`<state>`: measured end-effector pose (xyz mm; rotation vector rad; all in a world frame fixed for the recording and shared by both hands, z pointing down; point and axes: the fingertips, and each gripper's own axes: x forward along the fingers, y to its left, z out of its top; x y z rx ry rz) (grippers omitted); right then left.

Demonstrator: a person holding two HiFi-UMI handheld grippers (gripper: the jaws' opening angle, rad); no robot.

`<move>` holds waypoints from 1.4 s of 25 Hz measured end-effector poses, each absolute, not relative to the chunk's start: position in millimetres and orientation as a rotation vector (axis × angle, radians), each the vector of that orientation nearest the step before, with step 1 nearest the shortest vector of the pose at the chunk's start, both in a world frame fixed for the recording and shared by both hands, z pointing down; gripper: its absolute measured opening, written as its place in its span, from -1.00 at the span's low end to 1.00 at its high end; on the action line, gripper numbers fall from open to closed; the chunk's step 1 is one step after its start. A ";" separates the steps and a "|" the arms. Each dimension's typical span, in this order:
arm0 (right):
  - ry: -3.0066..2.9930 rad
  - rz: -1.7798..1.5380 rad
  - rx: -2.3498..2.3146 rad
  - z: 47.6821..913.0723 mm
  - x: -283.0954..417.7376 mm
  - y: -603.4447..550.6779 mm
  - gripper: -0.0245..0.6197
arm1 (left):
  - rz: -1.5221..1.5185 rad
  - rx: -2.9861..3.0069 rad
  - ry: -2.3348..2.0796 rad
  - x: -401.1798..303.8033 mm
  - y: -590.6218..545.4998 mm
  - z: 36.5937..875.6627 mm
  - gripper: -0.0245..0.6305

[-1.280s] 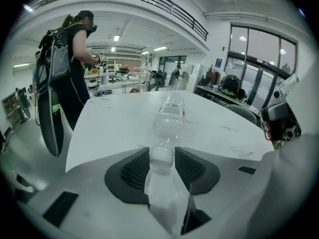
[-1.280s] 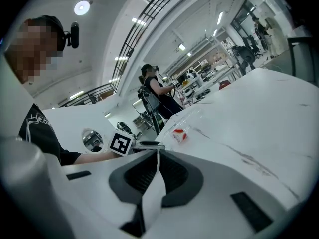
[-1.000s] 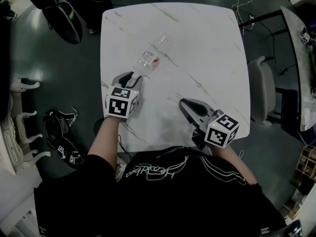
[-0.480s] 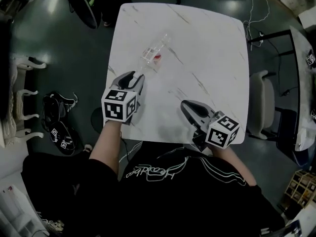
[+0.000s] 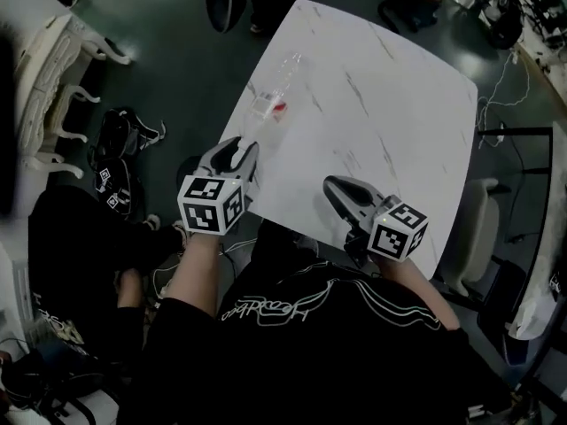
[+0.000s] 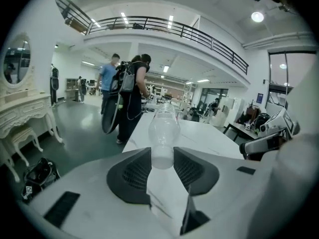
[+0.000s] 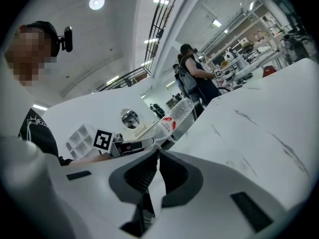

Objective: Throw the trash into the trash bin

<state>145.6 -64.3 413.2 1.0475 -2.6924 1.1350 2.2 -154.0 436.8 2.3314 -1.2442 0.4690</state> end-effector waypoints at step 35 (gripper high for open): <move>-2.608 1.211 0.687 461.3 -116.2 -95.7 -0.80 | 0.525 1.591 -1.605 -338.6 -55.8 603.6 -0.51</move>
